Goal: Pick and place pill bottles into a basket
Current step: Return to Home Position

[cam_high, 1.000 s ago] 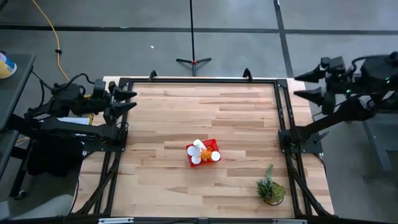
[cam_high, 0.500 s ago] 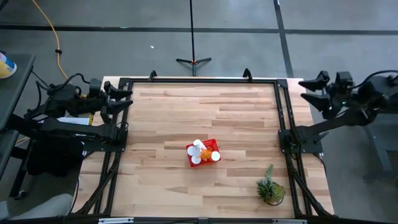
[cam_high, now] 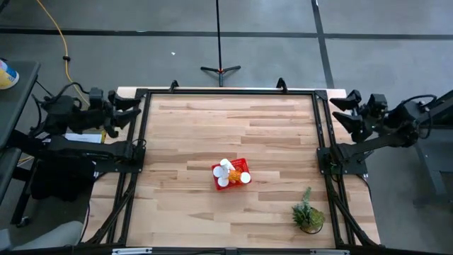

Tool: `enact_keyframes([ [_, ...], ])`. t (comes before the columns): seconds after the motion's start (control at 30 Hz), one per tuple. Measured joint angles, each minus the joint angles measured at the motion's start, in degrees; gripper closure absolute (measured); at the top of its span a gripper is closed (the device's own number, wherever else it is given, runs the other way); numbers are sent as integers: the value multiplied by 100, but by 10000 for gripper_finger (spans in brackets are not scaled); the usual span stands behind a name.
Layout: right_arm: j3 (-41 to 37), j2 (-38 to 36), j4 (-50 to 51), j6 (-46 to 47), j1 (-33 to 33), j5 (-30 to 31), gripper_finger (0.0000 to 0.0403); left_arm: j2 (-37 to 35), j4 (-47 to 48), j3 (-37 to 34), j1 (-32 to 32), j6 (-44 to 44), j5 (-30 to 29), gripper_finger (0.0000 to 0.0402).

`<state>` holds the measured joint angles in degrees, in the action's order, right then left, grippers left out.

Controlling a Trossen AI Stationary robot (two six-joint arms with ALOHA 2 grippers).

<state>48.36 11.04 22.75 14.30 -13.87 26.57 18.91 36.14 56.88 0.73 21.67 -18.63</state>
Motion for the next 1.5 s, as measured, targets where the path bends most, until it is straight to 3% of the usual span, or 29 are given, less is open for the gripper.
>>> enact_keyframes([
  [0.17, -787, -124, -1578, -772, 0, 87, 109, -254, -60, -65, 0, -39, -53, 112],
  [0.3, -1481, -287, -2697, -1234, 0, 679, 109, -371, -237, -351, 0, -37, -66, 112],
  [0.37, -1720, -352, -2906, -1310, 0, 1016, 109, -414, -351, -538, 0, -35, -64, 112],
  [0.47, -1918, -441, -2896, -1274, 2, 1061, 109, -419, -515, -769, 0, 11, -64, 112],
  [0.93, -1944, -456, -1390, -589, 2, 1698, 109, -419, -1030, -1158, 0, 112, -61, 112],
  [1.13, -1915, -553, 26, 32, 56, 2113, 109, -419, -1034, -1158, 0, 221, -59, 112],
  [1.5, -1905, -1074, 1294, 530, 748, 1373, 109, -419, -1028, -1163, 0, 254, -135, 112],
])
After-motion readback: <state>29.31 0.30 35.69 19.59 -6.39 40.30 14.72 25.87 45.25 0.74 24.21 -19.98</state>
